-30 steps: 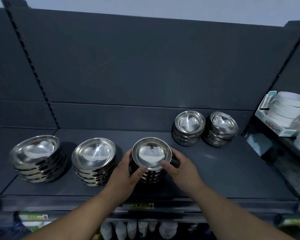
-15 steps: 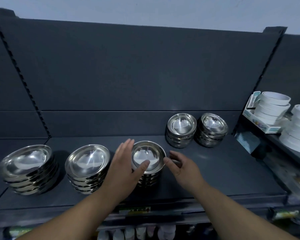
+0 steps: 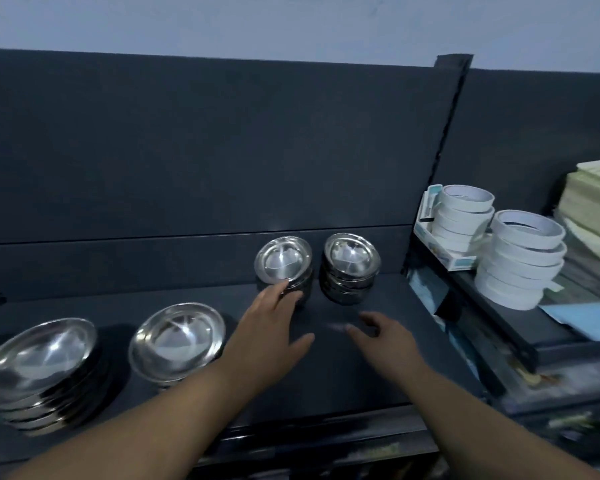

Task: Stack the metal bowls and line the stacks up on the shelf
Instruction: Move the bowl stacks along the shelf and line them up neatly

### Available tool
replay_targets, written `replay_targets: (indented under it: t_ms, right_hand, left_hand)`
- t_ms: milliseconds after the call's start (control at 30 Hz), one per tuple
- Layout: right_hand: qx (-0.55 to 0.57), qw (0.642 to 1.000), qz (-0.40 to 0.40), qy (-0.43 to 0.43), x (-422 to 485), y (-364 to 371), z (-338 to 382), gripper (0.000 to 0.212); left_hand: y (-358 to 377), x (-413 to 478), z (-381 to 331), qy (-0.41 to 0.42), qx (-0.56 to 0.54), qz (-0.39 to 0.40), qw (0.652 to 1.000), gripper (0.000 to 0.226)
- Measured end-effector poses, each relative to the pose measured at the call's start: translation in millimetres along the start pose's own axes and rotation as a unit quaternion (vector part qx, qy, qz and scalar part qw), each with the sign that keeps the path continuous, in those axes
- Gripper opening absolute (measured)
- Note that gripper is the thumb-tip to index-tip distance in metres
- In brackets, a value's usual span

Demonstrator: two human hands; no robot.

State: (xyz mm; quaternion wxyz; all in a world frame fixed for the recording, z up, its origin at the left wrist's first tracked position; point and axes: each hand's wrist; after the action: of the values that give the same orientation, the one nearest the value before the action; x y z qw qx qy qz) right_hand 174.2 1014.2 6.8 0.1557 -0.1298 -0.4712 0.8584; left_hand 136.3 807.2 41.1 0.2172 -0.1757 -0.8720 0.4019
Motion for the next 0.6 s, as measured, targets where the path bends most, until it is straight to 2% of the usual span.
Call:
replay_targets:
  t_ms: [167, 367, 467, 600]
  right_hand:
    - [-0.030, 0.999, 0.019, 0.005, 30, -32, -47, 0.062]
    - [-0.024, 0.998, 0.051, -0.002, 60, -43, -71, 0.070]
    - [0.001, 0.998, 0.067, 0.000, 72, -39, -70, 0.074]
    - [0.060, 0.995, 0.071, 0.023, 90, -38, -59, 0.077]
  left_hand:
    - [51, 43, -20, -0.089, -0.042, 0.038, 0.994, 0.073]
    - [93, 81, -28, -0.187, -0.112, 0.014, 0.976, 0.071]
    - [107, 94, -29, -0.245, -0.202, -0.030, 0.948, 0.071]
    - [120, 110, -25, -0.307, -0.344, -0.083, 0.883, 0.079]
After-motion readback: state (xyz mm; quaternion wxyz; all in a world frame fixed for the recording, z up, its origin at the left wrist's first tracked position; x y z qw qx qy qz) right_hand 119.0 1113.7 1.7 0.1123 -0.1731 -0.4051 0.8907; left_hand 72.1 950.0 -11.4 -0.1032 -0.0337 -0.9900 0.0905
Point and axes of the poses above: each hand's wrist, its own x-axis towards the middle knuckle, its own y-axis out of the palm, z = x × y, and after that the axes turned 13 degrees about -x, right-handed
